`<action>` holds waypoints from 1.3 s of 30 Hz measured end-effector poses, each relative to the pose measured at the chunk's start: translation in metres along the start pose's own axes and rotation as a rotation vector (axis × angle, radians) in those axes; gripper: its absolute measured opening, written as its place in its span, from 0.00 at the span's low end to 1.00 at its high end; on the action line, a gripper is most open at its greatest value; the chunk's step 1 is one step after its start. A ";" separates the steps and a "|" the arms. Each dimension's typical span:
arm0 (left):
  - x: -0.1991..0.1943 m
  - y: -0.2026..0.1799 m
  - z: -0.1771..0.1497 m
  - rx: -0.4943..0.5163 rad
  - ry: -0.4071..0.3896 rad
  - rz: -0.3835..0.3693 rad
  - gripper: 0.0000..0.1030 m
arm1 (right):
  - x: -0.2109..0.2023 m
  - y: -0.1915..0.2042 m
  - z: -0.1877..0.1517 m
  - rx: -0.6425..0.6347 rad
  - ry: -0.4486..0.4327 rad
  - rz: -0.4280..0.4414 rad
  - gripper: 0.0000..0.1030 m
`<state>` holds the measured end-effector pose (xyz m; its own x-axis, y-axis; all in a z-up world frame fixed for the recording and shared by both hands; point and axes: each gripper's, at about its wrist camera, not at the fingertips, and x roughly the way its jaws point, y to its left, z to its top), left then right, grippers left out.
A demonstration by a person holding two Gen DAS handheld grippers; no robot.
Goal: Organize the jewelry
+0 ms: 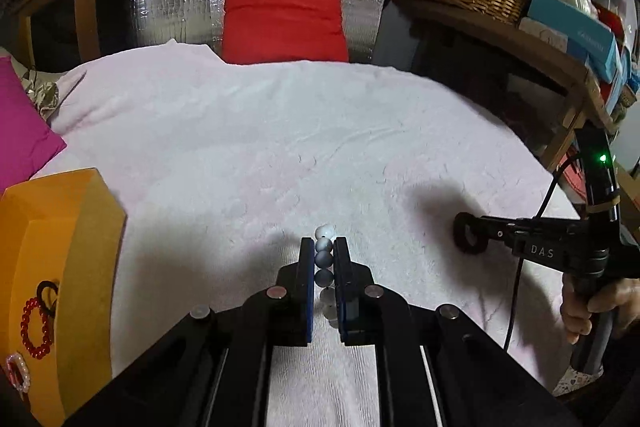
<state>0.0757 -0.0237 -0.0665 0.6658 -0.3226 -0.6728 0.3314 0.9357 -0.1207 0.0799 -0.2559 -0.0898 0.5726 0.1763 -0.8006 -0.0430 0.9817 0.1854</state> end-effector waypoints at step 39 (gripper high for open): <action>-0.131 0.069 -0.017 -0.140 -0.235 0.144 0.09 | -0.042 0.143 -0.002 -0.183 -0.101 0.210 0.11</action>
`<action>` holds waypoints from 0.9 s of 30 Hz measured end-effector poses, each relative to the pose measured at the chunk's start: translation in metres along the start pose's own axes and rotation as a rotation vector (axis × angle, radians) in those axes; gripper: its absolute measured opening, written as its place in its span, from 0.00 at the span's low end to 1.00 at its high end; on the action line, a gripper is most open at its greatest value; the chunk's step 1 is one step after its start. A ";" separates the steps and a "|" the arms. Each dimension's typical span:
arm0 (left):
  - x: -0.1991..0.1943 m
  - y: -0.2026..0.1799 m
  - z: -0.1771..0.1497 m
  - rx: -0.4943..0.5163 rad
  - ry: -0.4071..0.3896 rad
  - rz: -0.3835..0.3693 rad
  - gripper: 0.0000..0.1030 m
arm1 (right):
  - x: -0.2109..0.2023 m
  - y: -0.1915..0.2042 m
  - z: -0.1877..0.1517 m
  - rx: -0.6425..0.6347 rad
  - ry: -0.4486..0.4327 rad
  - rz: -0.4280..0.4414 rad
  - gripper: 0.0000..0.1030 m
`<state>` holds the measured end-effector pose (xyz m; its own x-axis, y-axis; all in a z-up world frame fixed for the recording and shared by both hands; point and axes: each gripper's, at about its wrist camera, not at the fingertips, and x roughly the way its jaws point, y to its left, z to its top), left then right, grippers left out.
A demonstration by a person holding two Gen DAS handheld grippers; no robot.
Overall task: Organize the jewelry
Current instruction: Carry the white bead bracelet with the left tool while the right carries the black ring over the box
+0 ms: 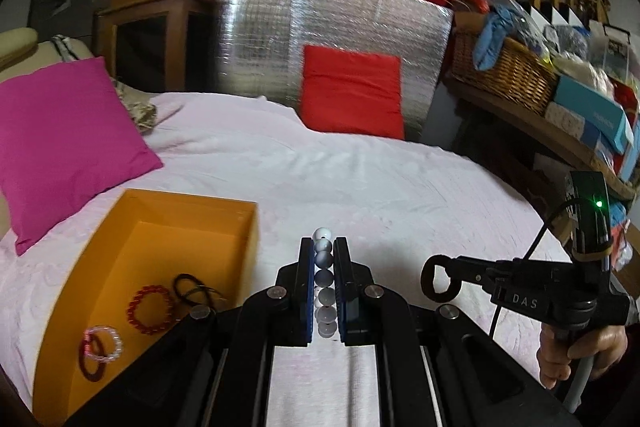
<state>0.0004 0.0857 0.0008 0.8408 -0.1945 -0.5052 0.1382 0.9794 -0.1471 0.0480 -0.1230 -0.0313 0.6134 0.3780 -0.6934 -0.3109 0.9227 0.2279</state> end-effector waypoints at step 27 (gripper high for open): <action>-0.061 0.105 -0.034 -0.158 -0.062 0.370 0.09 | 0.027 0.157 0.005 -0.170 -0.051 0.279 0.12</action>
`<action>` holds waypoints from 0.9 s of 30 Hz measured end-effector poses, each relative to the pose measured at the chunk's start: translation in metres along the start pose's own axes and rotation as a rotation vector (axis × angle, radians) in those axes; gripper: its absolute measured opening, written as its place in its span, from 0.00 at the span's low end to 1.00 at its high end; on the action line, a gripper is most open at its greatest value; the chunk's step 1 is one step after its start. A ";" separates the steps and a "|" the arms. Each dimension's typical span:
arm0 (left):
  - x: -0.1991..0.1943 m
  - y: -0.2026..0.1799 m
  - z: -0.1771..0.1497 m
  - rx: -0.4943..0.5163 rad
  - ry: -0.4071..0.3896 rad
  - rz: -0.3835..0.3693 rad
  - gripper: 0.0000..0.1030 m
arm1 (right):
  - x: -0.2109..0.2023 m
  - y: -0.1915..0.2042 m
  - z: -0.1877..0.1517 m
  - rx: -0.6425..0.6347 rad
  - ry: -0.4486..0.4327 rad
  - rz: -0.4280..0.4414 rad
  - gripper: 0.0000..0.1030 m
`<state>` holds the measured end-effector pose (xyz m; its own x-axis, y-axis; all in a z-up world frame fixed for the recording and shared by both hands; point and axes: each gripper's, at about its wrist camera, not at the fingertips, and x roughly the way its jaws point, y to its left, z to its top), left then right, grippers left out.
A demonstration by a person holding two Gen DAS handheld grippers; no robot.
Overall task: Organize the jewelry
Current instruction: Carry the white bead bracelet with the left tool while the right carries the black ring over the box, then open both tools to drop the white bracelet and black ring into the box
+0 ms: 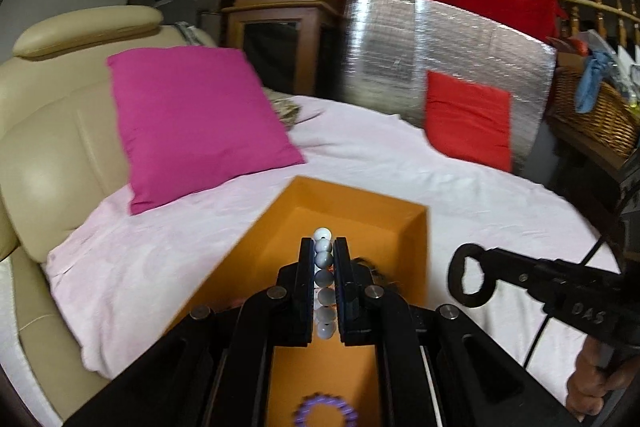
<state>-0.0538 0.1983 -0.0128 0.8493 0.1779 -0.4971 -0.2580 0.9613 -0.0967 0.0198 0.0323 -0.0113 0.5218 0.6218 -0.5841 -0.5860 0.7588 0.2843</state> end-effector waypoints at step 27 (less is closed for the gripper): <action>0.039 0.025 -0.031 -0.053 0.203 0.150 0.09 | 0.049 0.052 -0.039 -0.116 0.105 0.024 0.12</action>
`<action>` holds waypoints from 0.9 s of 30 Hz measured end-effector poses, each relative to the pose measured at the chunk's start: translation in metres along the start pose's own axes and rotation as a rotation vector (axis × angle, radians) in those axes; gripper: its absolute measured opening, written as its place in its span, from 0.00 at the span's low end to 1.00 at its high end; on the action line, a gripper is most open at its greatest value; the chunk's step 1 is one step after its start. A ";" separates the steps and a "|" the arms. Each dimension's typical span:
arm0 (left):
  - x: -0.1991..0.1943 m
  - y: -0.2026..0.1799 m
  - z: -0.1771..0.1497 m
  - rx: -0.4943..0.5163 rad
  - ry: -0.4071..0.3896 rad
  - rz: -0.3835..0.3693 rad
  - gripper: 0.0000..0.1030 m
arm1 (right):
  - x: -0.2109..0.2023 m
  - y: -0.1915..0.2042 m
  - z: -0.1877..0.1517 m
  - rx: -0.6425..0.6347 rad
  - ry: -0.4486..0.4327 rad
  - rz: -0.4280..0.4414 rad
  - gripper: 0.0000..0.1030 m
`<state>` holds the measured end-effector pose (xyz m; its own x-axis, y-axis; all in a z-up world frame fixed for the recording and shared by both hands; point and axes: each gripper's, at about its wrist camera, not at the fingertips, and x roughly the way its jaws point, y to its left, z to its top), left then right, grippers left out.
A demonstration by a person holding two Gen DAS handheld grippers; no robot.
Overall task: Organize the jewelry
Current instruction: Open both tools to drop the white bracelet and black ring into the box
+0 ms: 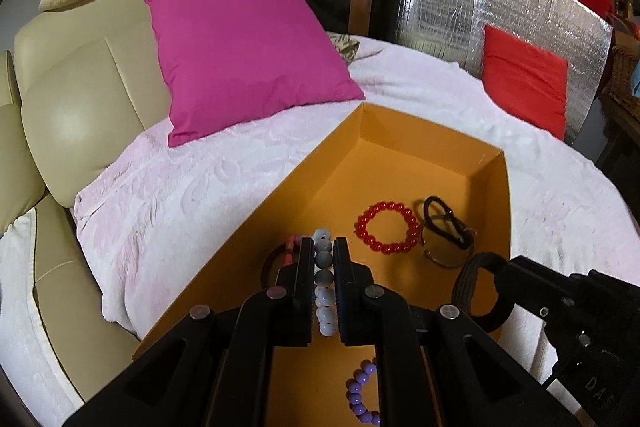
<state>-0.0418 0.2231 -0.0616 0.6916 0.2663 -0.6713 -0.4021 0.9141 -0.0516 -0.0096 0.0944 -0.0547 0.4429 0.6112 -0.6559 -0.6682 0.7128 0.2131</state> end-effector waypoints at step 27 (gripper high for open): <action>0.018 -0.006 -0.006 0.030 0.067 0.105 0.50 | 0.007 -0.014 0.002 0.050 0.012 -0.025 0.29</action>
<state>-0.0303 0.2210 -0.0775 0.6045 0.3406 -0.7201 -0.4509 0.8915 0.0432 0.0040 0.0900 -0.0610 0.4520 0.5888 -0.6700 -0.6261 0.7445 0.2318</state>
